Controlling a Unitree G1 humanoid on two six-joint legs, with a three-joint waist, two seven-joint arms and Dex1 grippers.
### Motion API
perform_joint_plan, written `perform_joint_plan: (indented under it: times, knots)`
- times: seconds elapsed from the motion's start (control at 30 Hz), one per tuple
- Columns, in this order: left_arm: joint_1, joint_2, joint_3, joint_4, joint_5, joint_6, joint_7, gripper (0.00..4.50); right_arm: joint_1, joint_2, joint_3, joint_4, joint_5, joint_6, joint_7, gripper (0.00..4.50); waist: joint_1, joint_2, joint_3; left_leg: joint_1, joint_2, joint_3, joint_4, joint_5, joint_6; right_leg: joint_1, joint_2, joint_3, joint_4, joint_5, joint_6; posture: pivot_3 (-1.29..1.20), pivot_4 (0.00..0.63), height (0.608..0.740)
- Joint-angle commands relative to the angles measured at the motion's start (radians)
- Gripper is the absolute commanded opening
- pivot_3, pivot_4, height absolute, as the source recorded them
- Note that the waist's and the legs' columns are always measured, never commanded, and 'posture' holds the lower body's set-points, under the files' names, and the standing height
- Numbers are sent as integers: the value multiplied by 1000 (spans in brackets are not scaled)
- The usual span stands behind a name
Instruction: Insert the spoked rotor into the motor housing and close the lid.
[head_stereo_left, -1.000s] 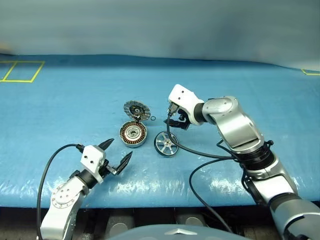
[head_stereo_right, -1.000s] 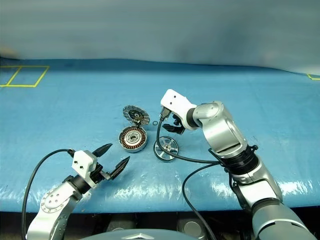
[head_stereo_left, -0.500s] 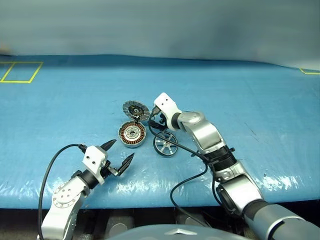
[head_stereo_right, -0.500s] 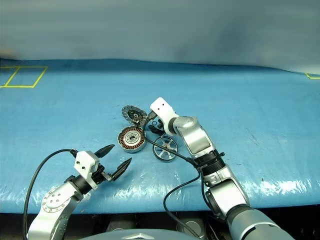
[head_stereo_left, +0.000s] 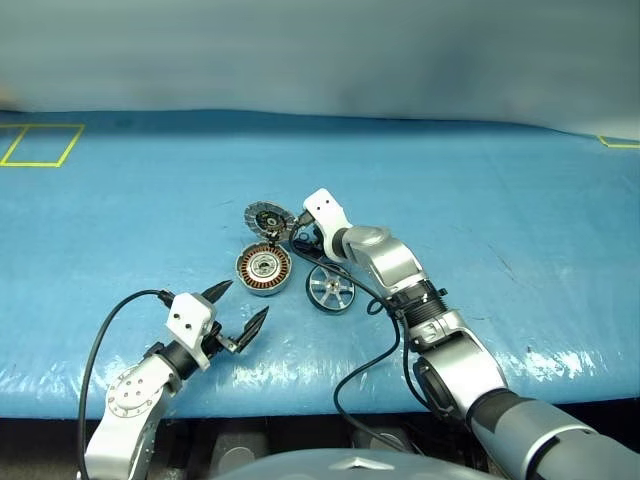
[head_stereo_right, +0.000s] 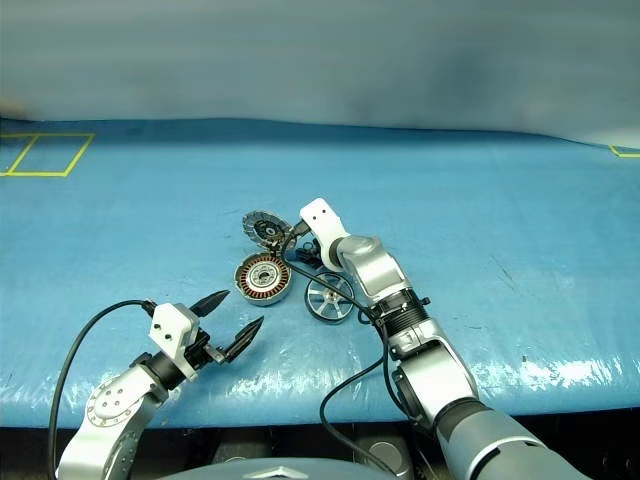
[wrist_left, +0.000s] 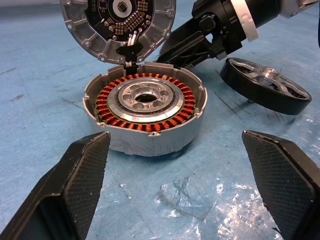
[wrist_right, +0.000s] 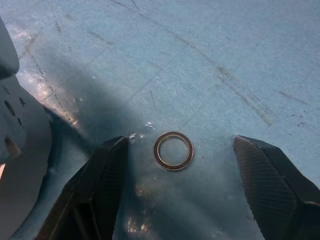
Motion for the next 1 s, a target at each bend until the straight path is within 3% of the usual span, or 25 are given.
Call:
perform_joint_plan:
  times: [0.03, 0.2, 1.0]
  knots:
    - [8, -3, 2, -3, 1, -27, 0, 4500, 6, -10, 25, 2, -18, 7, 8, 2189, 0, 0, 0, 0, 0, 0, 0, 0, 0, 0, 0, 0, 0, 0, 0, 0, 150, 740]
    - [7, -4, 1, 2, 0, -31, -2, 4500, 12, -12, 29, -4, -15, 17, 7, 649, 1, 0, -1, 1, 0, 0, 0, 1, 0, 1, 0, 0, 0, -1, -1, 0, 150, 740]
    - [0, -4, -3, 20, 1, -42, -4, 4500, 29, -20, 57, -46, -28, 13, 28, 648, 0, 0, -1, 1, 0, 0, 0, 1, 1, 1, 0, 0, 0, -2, -4, 0, 150, 740]
